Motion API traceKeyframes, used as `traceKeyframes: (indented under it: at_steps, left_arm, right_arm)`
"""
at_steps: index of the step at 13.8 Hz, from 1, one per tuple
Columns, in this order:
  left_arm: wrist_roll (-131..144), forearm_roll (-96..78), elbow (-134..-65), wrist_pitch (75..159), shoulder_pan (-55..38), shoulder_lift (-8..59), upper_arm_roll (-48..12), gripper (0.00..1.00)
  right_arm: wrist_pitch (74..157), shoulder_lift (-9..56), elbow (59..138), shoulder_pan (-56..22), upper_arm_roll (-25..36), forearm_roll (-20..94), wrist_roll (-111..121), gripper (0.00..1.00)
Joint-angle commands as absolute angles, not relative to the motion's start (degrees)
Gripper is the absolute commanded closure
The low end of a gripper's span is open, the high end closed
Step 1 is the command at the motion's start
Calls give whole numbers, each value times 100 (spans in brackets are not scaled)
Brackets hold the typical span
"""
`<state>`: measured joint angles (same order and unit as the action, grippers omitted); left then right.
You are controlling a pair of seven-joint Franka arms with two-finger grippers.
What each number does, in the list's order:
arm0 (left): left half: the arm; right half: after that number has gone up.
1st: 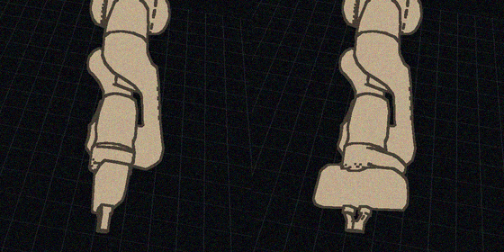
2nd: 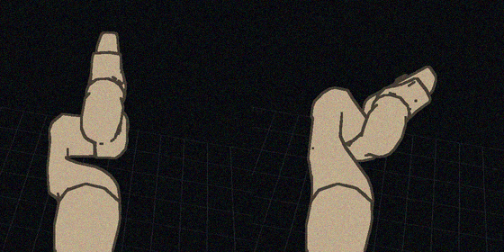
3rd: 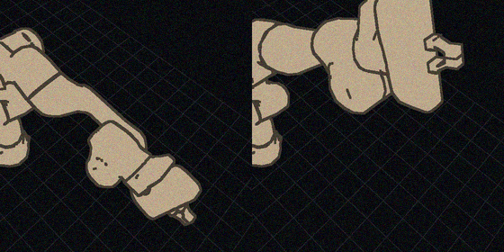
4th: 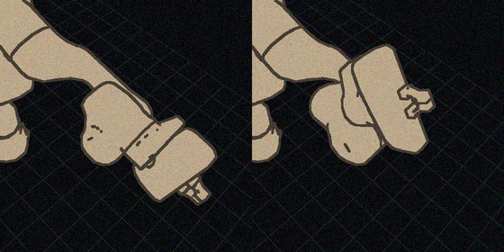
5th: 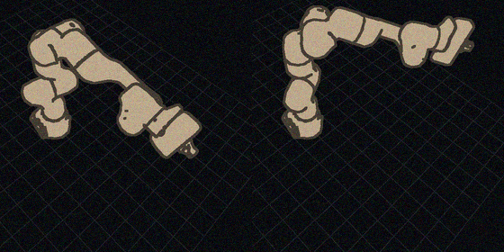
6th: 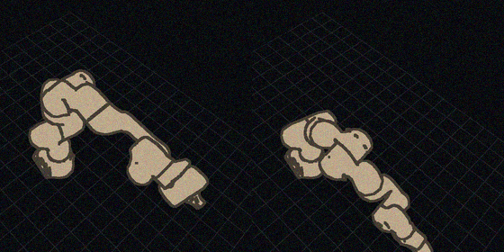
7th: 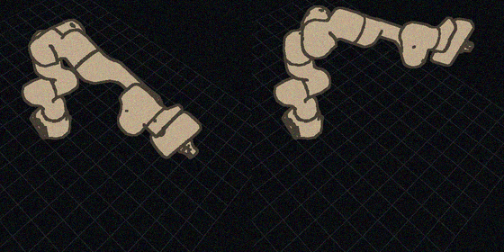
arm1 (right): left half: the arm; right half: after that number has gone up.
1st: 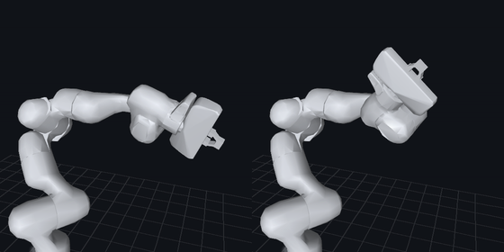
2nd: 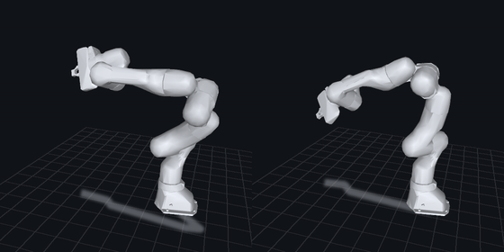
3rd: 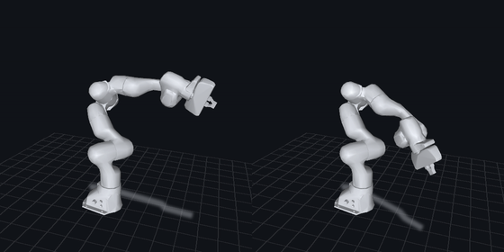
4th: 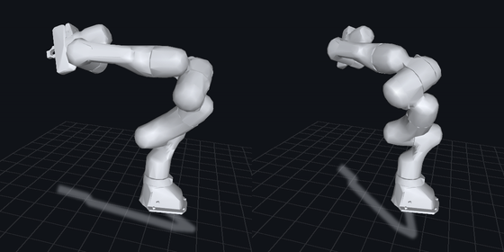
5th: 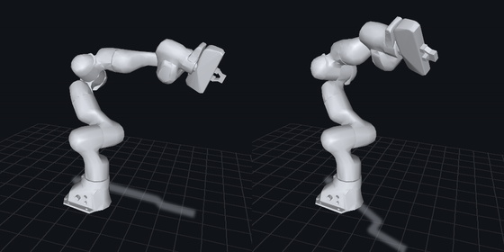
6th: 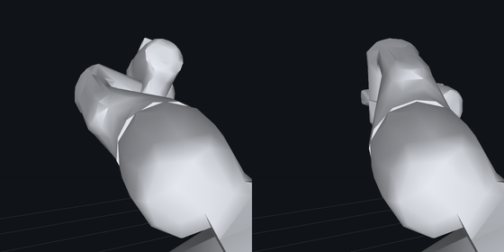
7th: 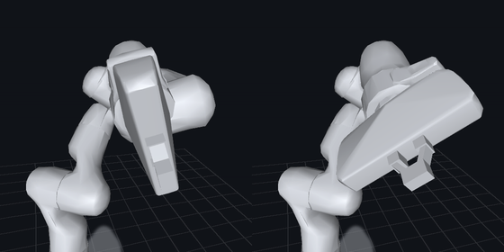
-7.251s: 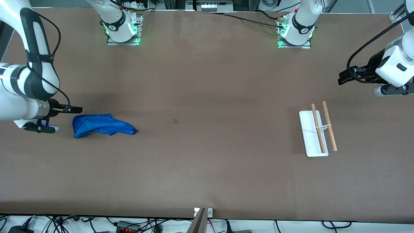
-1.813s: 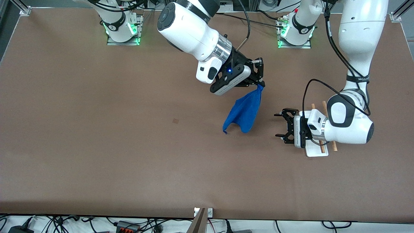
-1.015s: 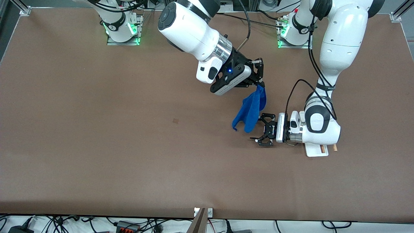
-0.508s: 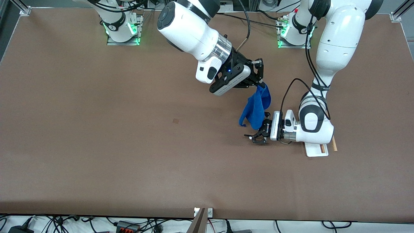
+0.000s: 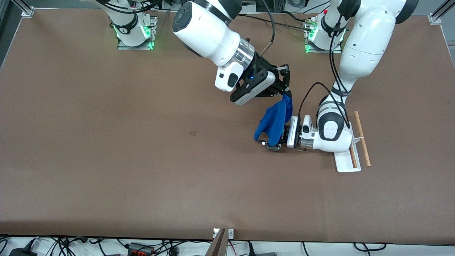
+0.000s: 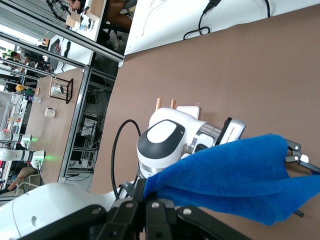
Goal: Pass towel and hang on rack
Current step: 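Bring the left gripper to the hanging towel and grasp it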
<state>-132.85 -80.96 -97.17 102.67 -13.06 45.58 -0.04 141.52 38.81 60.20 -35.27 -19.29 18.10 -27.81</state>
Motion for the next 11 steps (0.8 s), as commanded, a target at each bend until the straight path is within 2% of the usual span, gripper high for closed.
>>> traceKeyframes:
  at_steps: [1,2,3,5,10,11]
  left_arm:
    - [-13797,-8244,-9984,10020,-1213,4430,-62,20]
    - [-13990,-8253,-9984,10011,-1195,4430,-62,40]
    - [-14044,-8340,-9958,10019,-1204,4430,-62,67]
    - [-14036,-8499,-9923,10089,-1213,4430,-62,99]
    - [-13309,-8429,-9888,10248,-1239,4342,193,99]
    - [-13141,-8403,-9888,10318,-1239,4263,219,99]
  right_arm:
    - [14238,3929,5950,-3568,-1925,1705,-2865,100]
    - [14238,3929,5941,-3568,-1925,1705,-2865,100]
    - [14238,3929,5950,-3568,-1925,1705,-2865,100]
    - [14238,3929,5950,-3568,-1925,1705,-2865,100]
    - [14238,3929,5950,-3568,-1925,1626,-2865,100]
    - [14238,3929,5950,-3568,-1925,1626,-2865,93]
